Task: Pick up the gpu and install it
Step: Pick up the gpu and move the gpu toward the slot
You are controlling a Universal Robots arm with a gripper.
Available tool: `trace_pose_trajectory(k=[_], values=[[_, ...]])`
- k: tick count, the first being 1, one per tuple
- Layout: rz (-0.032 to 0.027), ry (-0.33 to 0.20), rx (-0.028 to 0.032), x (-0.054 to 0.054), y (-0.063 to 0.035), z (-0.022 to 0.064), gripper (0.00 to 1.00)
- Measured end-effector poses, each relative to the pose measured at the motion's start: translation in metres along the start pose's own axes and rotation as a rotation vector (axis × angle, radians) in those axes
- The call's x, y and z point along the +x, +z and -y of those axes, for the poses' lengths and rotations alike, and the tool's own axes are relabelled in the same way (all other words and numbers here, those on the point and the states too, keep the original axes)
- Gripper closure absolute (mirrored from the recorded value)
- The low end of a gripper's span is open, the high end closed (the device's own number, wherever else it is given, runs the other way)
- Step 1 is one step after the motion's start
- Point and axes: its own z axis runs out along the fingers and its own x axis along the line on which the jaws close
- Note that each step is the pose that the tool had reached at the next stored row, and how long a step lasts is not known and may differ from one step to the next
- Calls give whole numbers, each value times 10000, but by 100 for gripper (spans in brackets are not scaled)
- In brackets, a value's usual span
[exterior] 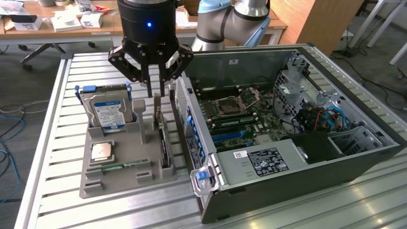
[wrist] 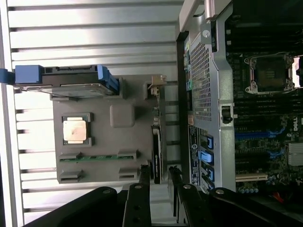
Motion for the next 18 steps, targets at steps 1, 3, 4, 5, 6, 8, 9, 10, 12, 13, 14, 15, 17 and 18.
trace_pose_trajectory(k=[1, 3, 4, 5, 6, 8, 9, 10, 12, 13, 14, 15, 17, 18], values=[[1, 0, 0, 0, 18, 1, 70], [0, 0, 0, 1, 55, 2, 70], [0, 0, 1, 2, 73, 3, 70], [0, 0, 0, 2, 91, 4, 70], [0, 0, 0, 3, 109, 5, 70], [1, 0, -2, 3, 140, 6, 70], [-1, 0, 1, 3, 142, 6, 70], [-1, 0, 1, 3, 141, 6, 70], [-1, 0, 1, 3, 142, 6, 70], [0, 0, 0, 3, 142, 7, 70], [0, 0, 0, 3, 142, 6, 70], [0, 0, 0, 3, 143, 6, 70], [0, 0, 0, 3, 142, 6, 69], [0, 0, 0, 3, 142, 6, 69]])
